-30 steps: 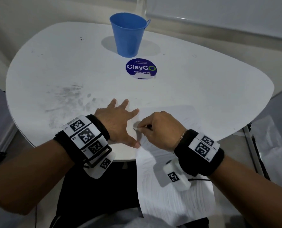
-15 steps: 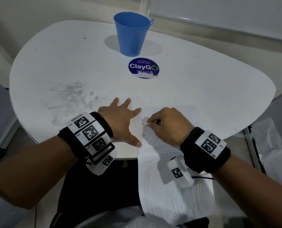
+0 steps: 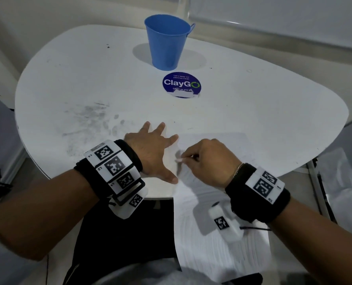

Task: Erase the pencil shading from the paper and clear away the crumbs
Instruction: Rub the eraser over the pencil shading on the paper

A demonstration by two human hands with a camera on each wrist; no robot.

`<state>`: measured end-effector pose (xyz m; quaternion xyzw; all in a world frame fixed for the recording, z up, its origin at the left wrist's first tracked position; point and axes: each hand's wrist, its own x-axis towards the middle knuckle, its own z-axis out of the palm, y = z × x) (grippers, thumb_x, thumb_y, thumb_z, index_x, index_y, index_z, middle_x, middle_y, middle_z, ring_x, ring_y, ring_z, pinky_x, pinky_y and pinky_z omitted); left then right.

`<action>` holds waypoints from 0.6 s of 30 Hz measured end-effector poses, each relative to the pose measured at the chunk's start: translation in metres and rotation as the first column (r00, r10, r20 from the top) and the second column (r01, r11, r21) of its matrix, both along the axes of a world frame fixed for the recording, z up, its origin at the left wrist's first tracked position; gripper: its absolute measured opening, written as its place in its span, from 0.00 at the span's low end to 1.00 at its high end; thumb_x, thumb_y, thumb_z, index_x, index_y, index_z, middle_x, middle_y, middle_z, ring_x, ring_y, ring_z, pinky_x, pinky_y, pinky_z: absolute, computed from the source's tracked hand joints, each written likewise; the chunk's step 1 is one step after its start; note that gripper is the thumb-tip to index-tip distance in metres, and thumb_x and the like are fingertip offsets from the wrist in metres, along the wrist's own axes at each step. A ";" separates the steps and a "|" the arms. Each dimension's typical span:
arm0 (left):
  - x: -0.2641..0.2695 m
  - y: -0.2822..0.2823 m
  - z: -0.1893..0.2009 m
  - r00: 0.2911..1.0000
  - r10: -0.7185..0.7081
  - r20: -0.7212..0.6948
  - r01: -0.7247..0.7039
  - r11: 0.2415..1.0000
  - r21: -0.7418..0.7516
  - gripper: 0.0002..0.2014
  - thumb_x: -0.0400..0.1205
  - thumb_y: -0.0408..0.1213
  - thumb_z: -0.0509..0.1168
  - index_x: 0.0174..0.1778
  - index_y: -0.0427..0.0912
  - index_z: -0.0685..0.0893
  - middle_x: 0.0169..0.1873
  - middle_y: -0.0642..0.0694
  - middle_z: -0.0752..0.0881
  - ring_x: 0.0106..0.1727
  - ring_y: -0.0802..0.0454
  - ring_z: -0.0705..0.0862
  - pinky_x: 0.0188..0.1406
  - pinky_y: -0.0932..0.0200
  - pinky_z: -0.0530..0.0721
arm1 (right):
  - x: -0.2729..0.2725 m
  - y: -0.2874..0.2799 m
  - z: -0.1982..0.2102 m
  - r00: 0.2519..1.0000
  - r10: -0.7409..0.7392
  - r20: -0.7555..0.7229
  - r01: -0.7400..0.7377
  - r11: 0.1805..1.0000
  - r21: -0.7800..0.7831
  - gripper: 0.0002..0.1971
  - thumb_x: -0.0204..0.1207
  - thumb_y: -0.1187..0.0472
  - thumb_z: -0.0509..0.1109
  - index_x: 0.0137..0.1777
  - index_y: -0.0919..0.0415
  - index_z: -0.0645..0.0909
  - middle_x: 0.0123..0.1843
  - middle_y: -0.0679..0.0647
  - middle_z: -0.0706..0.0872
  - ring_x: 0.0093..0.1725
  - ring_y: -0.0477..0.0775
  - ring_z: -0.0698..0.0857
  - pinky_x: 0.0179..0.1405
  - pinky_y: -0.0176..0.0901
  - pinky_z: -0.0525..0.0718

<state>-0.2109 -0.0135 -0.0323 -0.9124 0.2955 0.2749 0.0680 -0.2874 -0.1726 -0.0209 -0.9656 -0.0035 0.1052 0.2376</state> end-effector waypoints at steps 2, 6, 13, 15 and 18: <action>0.000 0.000 -0.001 1.000 -0.008 -0.003 0.008 1.000 0.009 0.62 0.65 0.80 0.67 0.87 0.66 0.38 0.88 0.53 0.35 0.89 0.40 0.37 0.79 0.33 0.68 | -0.001 -0.001 -0.002 1.000 -0.001 0.018 0.001 1.000 0.001 0.09 0.82 0.56 0.69 0.49 0.50 0.92 0.37 0.46 0.90 0.37 0.49 0.86 0.43 0.41 0.83; 0.000 0.001 -0.001 1.000 -0.010 0.000 0.010 1.000 0.017 0.64 0.62 0.82 0.68 0.87 0.66 0.38 0.88 0.53 0.35 0.89 0.39 0.37 0.79 0.33 0.70 | -0.008 0.008 0.000 0.994 0.094 -0.052 -0.093 0.995 0.023 0.10 0.81 0.56 0.69 0.45 0.47 0.92 0.27 0.41 0.82 0.30 0.43 0.80 0.35 0.37 0.77; -0.002 0.000 0.000 1.000 -0.004 0.006 0.004 1.000 0.010 0.64 0.61 0.82 0.68 0.87 0.67 0.38 0.88 0.53 0.35 0.89 0.40 0.37 0.79 0.34 0.70 | -0.011 0.011 0.001 0.991 0.121 -0.061 -0.118 0.992 0.045 0.10 0.79 0.57 0.69 0.42 0.46 0.92 0.22 0.40 0.78 0.27 0.42 0.78 0.34 0.36 0.74; -0.001 0.000 0.000 1.000 -0.003 0.009 0.003 1.000 0.009 0.63 0.63 0.81 0.68 0.87 0.67 0.38 0.88 0.54 0.35 0.89 0.40 0.37 0.79 0.34 0.70 | -0.005 0.005 0.000 0.998 0.051 -0.034 -0.050 0.998 0.040 0.09 0.80 0.56 0.70 0.45 0.46 0.92 0.28 0.41 0.84 0.32 0.43 0.81 0.38 0.38 0.78; -0.001 0.000 0.000 1.000 -0.001 -0.002 0.001 1.000 0.010 0.63 0.64 0.81 0.68 0.87 0.67 0.37 0.88 0.54 0.34 0.89 0.41 0.36 0.80 0.34 0.68 | -0.002 0.002 -0.001 1.000 0.016 -0.014 -0.016 0.999 0.033 0.09 0.80 0.56 0.70 0.45 0.48 0.92 0.28 0.43 0.84 0.32 0.46 0.82 0.40 0.40 0.80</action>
